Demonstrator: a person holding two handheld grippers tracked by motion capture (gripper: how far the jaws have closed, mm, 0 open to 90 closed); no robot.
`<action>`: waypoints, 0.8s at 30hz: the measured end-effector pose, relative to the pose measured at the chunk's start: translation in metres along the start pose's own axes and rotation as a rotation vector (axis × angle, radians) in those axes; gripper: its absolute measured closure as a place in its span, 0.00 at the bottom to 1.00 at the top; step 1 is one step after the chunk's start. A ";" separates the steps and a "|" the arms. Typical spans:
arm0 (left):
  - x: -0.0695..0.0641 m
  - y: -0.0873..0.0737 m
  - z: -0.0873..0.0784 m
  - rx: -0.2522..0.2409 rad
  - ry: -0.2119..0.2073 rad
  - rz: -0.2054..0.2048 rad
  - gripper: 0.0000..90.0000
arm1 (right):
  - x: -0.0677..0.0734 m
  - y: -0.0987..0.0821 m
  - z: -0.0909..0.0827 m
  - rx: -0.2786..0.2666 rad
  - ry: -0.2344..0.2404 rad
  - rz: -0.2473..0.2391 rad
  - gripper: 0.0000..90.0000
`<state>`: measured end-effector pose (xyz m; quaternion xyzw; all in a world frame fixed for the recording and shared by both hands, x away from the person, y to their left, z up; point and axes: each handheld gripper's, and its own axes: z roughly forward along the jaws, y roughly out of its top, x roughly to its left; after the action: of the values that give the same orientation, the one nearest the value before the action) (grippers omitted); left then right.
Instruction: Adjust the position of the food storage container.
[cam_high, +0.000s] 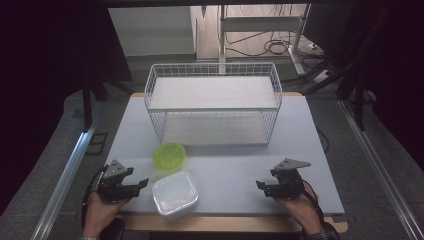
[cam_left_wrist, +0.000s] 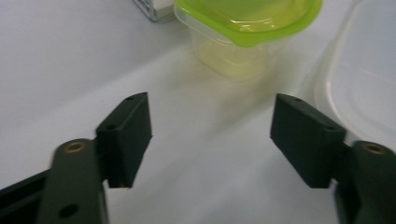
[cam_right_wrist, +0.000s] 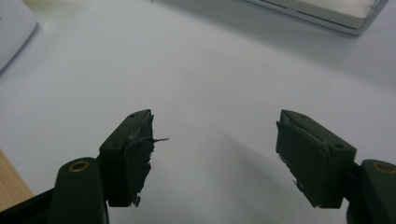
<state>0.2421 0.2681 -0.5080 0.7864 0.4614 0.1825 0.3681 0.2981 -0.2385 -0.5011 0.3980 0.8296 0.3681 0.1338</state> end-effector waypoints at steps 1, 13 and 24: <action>-0.001 -0.001 -0.001 -0.004 -0.017 0.002 0.40 | 0.001 0.000 0.000 -0.005 0.000 -0.002 0.31; -0.022 -0.017 -0.016 0.042 -0.124 -0.015 0.92 | 0.010 0.003 0.003 0.010 0.025 -0.036 0.32; -0.043 -0.018 -0.014 0.141 -0.218 0.022 1.00 | 0.021 0.005 0.003 0.018 0.076 -0.082 0.41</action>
<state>0.2006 0.2419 -0.5099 0.8305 0.4217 0.0671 0.3577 0.2891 -0.2192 -0.4980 0.3504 0.8531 0.3695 0.1134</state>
